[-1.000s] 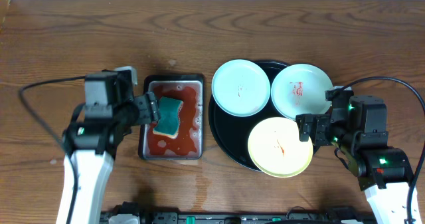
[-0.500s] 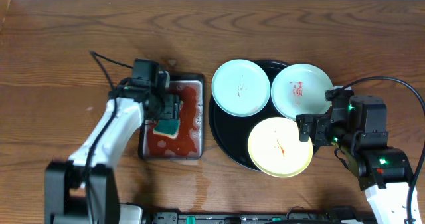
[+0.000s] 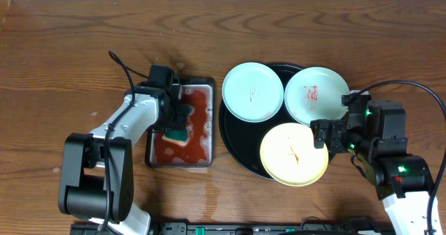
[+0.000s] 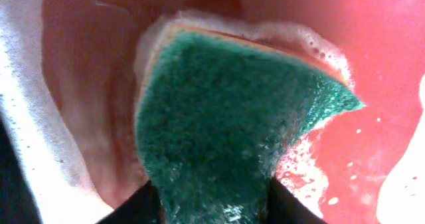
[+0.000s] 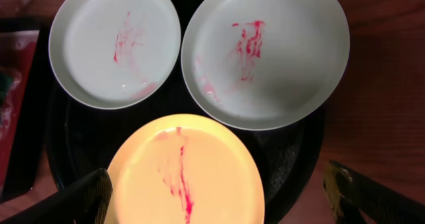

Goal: Clean dirty plates on tray and stack at the side
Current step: 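Grasp the green sponge with the left gripper in the soapy water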

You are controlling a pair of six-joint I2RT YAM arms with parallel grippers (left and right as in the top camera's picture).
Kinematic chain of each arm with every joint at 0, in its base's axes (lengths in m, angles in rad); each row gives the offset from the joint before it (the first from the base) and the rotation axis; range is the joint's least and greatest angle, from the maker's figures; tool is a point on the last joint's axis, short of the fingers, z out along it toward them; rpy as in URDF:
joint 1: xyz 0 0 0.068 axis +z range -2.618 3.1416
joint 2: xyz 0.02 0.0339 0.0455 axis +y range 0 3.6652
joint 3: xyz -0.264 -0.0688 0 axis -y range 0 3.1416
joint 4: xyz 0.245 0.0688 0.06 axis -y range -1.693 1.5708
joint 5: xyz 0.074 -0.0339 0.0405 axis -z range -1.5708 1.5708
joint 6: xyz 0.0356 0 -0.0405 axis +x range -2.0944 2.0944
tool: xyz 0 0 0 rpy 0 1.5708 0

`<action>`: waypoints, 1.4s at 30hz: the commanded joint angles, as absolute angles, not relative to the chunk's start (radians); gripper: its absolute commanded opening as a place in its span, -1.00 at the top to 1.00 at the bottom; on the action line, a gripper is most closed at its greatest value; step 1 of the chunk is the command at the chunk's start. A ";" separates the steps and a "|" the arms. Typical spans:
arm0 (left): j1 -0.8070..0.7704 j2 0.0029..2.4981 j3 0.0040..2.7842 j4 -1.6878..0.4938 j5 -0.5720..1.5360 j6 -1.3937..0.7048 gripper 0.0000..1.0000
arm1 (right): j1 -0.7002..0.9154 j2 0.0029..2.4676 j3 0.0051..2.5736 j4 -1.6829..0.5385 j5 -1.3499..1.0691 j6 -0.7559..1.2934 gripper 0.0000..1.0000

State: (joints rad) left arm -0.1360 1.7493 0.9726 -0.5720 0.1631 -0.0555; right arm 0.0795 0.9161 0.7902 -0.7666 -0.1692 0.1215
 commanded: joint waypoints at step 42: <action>-0.137 1.684 0.887 -0.538 0.150 -0.118 0.21 | 0.076 0.916 0.807 -0.768 -0.181 0.108 -0.99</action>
State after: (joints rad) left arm -0.1387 1.6539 0.8978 -0.5404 0.1516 -0.1116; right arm 0.0795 0.9161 0.7898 -0.7666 -0.1692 0.1215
